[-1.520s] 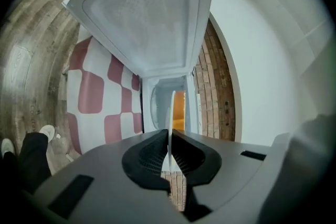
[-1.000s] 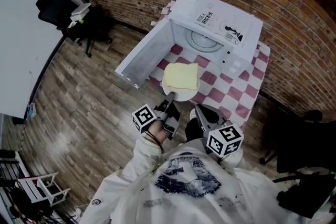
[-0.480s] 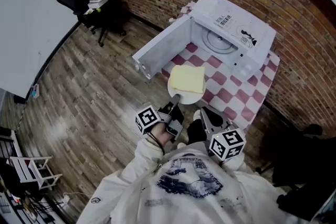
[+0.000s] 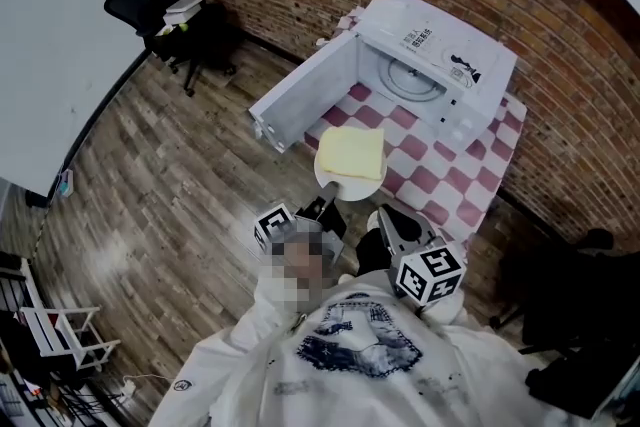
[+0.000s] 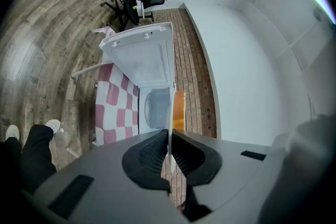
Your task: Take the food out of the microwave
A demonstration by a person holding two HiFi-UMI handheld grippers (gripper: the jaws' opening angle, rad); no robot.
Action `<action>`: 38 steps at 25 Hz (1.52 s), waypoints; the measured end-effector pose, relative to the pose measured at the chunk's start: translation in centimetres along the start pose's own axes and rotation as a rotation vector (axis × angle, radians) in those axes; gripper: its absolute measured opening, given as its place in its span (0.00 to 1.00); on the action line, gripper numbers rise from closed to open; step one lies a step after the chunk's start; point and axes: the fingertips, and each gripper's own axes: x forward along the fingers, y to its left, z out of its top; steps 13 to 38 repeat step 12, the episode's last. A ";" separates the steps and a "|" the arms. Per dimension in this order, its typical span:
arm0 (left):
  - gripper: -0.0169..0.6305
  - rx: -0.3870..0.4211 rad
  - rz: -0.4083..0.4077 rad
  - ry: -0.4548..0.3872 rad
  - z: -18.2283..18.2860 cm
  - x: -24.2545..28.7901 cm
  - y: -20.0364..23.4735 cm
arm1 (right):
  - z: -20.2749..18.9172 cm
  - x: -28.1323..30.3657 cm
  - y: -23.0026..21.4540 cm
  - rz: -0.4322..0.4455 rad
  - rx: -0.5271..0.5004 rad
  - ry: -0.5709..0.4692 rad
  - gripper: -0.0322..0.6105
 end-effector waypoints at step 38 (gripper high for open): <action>0.06 -0.007 -0.011 0.008 0.1 0.1 0.0 | 0.1 0.0 0.1 -0.012 0.000 -0.005 0.07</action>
